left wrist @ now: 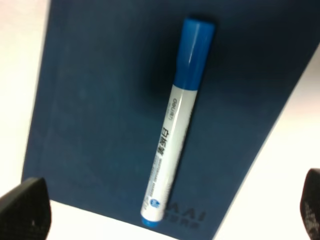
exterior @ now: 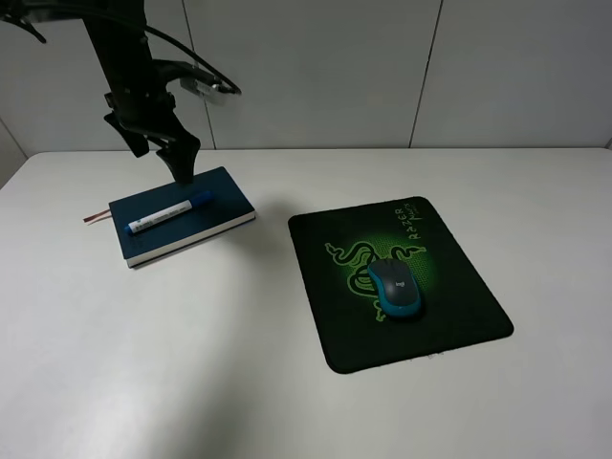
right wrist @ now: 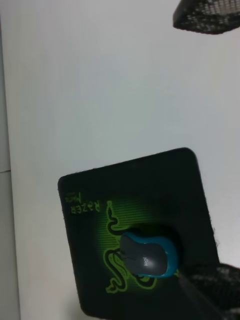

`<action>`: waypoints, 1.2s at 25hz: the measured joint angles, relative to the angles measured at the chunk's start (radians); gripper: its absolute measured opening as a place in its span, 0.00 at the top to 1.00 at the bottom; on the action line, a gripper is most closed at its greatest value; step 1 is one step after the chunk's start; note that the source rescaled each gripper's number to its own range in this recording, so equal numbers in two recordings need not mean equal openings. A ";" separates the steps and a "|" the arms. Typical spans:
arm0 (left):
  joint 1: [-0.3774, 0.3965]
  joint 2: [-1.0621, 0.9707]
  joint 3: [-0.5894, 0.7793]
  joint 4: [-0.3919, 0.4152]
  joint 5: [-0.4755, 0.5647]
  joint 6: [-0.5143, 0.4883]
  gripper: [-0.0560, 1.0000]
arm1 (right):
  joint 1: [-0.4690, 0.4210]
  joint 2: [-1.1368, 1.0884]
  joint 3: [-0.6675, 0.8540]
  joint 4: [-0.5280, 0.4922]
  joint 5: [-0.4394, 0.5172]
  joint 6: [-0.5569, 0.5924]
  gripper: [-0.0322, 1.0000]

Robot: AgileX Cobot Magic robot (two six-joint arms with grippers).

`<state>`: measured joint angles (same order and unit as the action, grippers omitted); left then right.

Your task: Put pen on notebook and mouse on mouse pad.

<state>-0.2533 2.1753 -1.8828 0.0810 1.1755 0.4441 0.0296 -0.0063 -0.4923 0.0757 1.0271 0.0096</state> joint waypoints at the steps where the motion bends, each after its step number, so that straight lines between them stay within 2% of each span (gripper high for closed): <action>1: 0.000 -0.020 0.000 -0.007 0.000 -0.009 0.00 | 0.000 0.000 0.000 0.000 0.000 0.000 0.00; 8: 0.000 -0.203 0.074 -0.054 0.002 -0.023 0.00 | 0.000 0.000 0.000 0.000 0.000 0.000 0.00; 23: 0.000 -0.787 0.518 -0.081 0.003 -0.042 0.00 | 0.000 0.000 0.000 0.000 0.000 0.000 0.00; 30: 0.000 -1.101 0.673 -0.081 0.006 -0.043 0.00 | 0.000 0.000 0.000 0.000 0.000 0.000 0.00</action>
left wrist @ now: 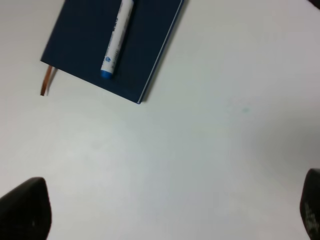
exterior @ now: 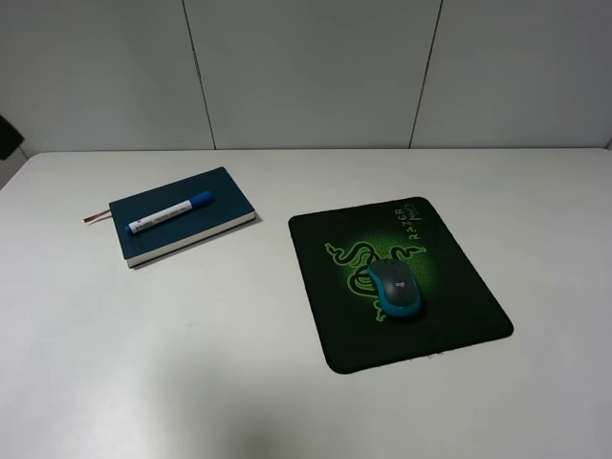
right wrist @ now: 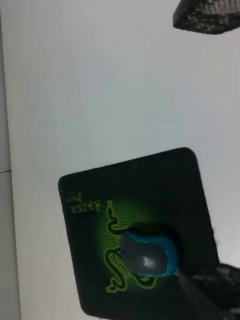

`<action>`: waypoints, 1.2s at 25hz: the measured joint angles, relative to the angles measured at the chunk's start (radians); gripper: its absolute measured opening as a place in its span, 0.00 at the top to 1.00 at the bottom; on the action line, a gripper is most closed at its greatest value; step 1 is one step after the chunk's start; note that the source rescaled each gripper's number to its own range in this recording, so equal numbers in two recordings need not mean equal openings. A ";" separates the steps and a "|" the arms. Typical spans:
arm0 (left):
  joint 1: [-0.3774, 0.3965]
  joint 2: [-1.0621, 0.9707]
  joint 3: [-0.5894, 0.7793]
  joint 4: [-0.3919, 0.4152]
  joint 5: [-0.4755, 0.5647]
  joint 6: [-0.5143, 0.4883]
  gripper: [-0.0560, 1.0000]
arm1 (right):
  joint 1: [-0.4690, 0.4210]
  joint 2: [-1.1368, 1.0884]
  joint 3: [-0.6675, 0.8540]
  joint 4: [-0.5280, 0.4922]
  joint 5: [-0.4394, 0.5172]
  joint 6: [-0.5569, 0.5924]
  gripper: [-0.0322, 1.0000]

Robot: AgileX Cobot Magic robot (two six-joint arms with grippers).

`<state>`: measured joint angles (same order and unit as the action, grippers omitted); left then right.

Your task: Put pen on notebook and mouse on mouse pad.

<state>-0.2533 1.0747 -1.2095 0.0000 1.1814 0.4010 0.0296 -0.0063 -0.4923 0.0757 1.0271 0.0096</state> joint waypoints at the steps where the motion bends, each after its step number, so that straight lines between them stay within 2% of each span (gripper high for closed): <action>1: 0.000 -0.039 0.015 0.000 0.000 0.000 0.00 | 0.000 0.000 0.000 0.000 0.000 0.000 0.00; 14: 0.015 -0.549 0.285 -0.005 -0.001 -0.019 0.00 | 0.000 0.000 0.000 0.000 0.000 0.000 0.00; 24: 0.217 -0.815 0.507 0.000 -0.008 -0.351 0.00 | 0.000 0.000 0.000 0.000 0.000 0.000 0.00; 30: 0.283 -0.980 0.667 0.014 -0.121 -0.394 0.00 | 0.000 0.000 0.000 0.000 0.000 0.000 0.00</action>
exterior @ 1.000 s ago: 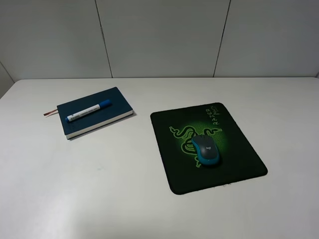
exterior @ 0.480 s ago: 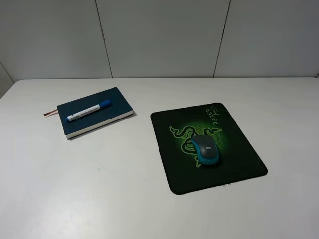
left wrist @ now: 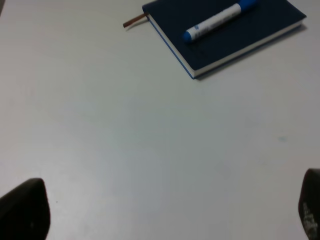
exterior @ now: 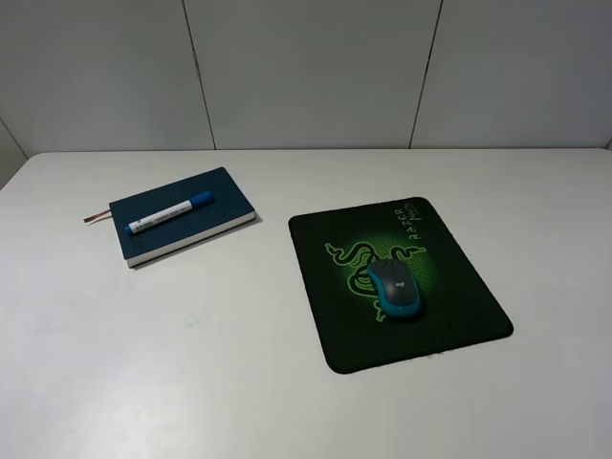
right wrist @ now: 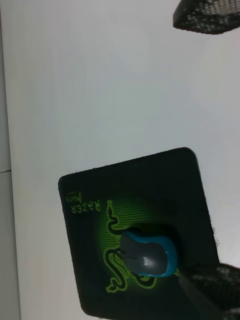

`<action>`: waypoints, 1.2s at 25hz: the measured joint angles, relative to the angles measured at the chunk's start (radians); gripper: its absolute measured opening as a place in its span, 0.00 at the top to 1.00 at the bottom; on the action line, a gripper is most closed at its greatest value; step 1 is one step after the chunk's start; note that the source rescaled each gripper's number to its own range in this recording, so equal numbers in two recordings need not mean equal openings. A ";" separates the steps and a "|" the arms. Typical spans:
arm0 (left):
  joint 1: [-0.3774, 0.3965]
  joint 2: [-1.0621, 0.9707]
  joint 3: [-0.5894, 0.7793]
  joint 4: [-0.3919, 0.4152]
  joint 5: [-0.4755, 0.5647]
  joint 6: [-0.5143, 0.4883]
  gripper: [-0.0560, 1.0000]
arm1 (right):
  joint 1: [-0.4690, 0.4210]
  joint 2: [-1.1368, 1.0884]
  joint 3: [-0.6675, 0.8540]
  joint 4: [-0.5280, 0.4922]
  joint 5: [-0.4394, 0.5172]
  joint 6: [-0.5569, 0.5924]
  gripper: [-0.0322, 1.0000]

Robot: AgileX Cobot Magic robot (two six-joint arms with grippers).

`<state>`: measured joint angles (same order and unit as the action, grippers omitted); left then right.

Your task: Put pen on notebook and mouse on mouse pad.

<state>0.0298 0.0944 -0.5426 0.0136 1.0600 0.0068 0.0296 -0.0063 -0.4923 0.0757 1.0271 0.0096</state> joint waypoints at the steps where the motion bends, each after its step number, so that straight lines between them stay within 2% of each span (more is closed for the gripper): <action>1: 0.001 -0.024 0.026 0.002 -0.002 -0.001 0.00 | 0.000 0.000 0.000 0.000 0.000 0.000 0.00; 6: 0.002 -0.099 0.051 0.005 0.002 -0.001 0.00 | 0.000 0.000 0.000 0.000 0.000 0.000 0.00; 12: 0.002 -0.100 0.051 0.008 0.002 0.007 0.00 | 0.000 0.000 0.000 0.000 0.000 0.000 0.00; 17: 0.002 -0.100 0.051 0.012 0.002 0.006 0.00 | 0.000 0.000 0.000 -0.055 0.000 0.029 0.00; 30: 0.002 -0.100 0.051 0.012 0.002 0.008 0.00 | 0.000 0.000 0.000 -0.059 0.000 0.034 0.00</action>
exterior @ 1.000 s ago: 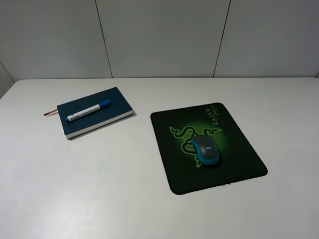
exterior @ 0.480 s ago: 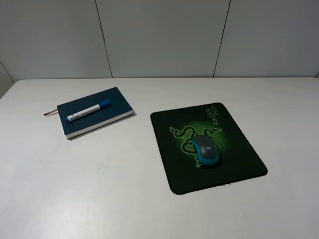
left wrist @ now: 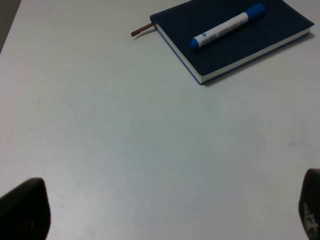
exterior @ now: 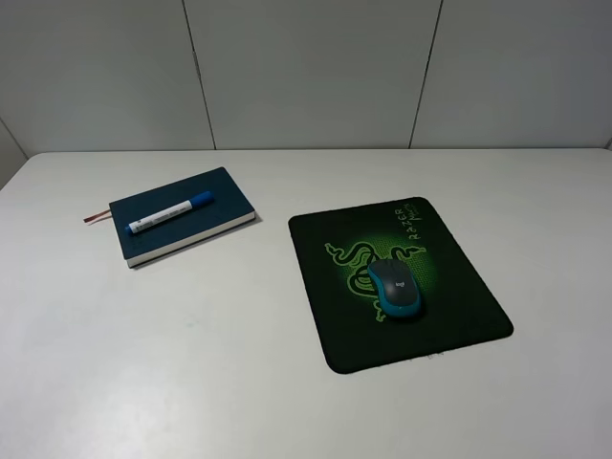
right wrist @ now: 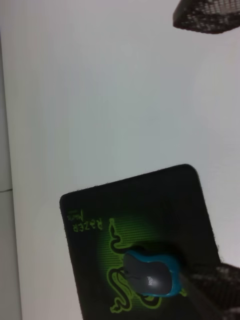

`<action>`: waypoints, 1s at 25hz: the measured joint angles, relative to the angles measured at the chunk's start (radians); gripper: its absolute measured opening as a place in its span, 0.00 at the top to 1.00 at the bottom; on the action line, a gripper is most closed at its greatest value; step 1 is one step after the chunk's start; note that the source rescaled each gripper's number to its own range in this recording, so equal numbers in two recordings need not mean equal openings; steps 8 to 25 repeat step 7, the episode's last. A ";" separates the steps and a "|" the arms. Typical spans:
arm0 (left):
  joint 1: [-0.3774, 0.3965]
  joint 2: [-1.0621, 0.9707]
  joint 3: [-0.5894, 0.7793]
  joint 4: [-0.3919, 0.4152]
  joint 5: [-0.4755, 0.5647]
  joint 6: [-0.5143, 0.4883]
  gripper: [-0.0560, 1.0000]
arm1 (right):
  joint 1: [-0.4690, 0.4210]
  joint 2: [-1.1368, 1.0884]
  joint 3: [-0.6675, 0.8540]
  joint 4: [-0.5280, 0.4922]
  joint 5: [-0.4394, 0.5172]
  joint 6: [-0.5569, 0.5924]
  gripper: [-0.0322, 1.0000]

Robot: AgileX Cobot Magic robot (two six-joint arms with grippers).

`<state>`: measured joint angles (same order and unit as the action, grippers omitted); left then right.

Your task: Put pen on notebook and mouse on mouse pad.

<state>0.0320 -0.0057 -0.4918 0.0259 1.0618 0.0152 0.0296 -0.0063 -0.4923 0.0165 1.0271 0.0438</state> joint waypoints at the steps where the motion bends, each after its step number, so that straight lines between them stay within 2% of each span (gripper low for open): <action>1: 0.000 0.000 0.000 0.000 0.000 0.000 0.00 | 0.000 0.000 0.000 0.000 0.000 0.001 0.00; 25: 0.000 0.000 0.000 0.000 0.000 0.000 0.00 | 0.000 0.000 0.000 0.000 0.000 0.001 0.00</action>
